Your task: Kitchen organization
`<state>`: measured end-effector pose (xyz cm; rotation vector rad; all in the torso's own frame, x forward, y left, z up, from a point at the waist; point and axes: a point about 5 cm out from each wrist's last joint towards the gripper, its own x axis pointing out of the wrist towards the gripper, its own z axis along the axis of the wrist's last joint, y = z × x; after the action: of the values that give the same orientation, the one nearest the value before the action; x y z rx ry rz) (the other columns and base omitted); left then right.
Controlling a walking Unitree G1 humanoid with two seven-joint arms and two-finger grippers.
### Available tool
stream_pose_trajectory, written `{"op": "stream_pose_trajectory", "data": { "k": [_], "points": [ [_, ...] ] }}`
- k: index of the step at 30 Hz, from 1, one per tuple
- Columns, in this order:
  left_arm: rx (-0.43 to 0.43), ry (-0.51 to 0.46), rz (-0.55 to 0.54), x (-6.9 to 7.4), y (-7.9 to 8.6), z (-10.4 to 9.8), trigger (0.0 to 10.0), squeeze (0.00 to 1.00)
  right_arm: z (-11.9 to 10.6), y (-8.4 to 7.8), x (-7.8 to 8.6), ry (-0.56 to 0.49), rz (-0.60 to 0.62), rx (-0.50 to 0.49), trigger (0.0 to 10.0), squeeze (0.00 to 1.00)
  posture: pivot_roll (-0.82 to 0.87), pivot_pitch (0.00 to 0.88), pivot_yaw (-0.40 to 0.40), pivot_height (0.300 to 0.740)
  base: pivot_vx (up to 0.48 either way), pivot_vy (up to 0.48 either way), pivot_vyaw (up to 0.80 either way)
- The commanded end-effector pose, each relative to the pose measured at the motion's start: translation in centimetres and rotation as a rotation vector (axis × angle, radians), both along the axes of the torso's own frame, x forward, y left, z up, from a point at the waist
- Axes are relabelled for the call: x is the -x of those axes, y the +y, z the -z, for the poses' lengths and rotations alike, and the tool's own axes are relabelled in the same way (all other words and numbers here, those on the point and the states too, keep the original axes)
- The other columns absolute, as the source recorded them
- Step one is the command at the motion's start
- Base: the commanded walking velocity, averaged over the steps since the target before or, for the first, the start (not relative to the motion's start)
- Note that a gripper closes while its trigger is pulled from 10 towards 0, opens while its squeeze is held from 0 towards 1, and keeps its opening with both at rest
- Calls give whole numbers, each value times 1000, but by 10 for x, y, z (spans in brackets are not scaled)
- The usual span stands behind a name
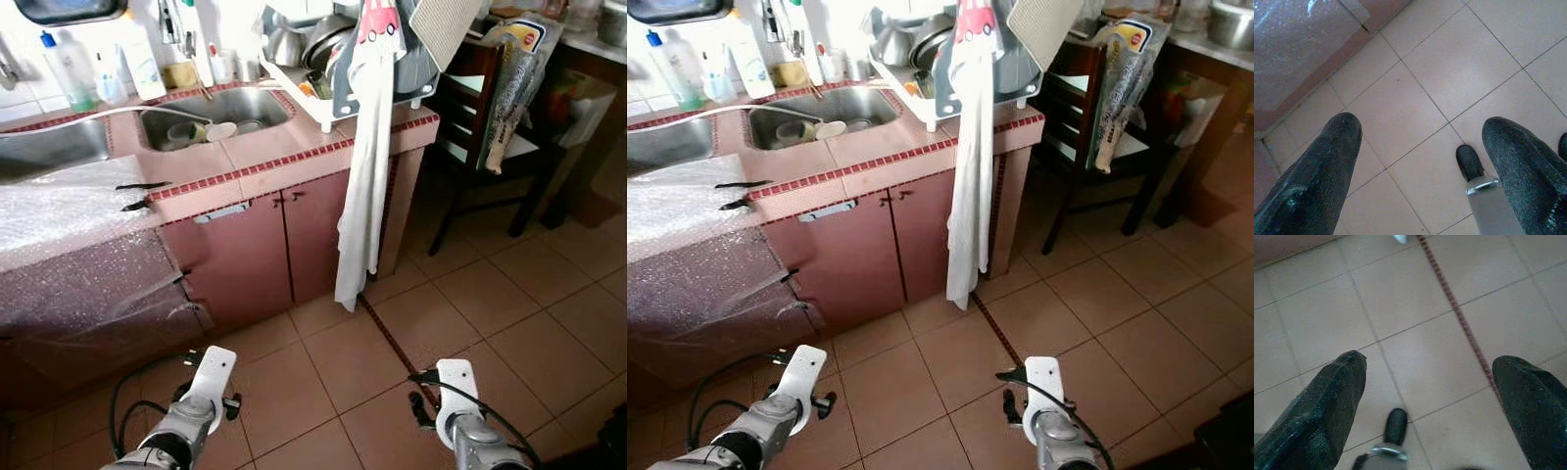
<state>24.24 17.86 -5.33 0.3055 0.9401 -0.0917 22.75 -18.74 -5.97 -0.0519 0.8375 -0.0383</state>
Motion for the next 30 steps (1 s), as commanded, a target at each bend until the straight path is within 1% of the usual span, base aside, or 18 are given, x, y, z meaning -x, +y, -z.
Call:
{"op": "stream_pose_trajectory", "data": {
  "k": [1, 6, 9, 22, 30],
  "points": [
    [-10, -9, -4, -4, 3, -3, 10000, 0, -2, 0, -3, -9, 6, -3, 10000, 0, -26, 0, 40, 740, 0, 0, 0],
    [-6, 0, -16, 0, 4, -1, 10000, 0, 0, 0, -1, 11, 15, -3, 10000, 0, -22, 0, 40, 740, 0, 0, 0],
    [-6, 6, -18, 1, 5, 0, 10000, 0, 1, 0, 0, 14, 22, -7, 10000, 0, -20, 0, 38, 740, 0, 0, -556],
    [-17, 5, -13, 3, 7, 1, 10000, 0, 1, 0, 1, 27, 14, 1, 10000, 0, -19, 0, 41, 740, 0, 0, -753],
    [-18, 3, -13, 2, 8, 1, 10000, 0, 5, -1, 7, 43, 19, 1, 10000, 0, -19, 0, 42, 740, 0, 0, -708]
  ]
}}
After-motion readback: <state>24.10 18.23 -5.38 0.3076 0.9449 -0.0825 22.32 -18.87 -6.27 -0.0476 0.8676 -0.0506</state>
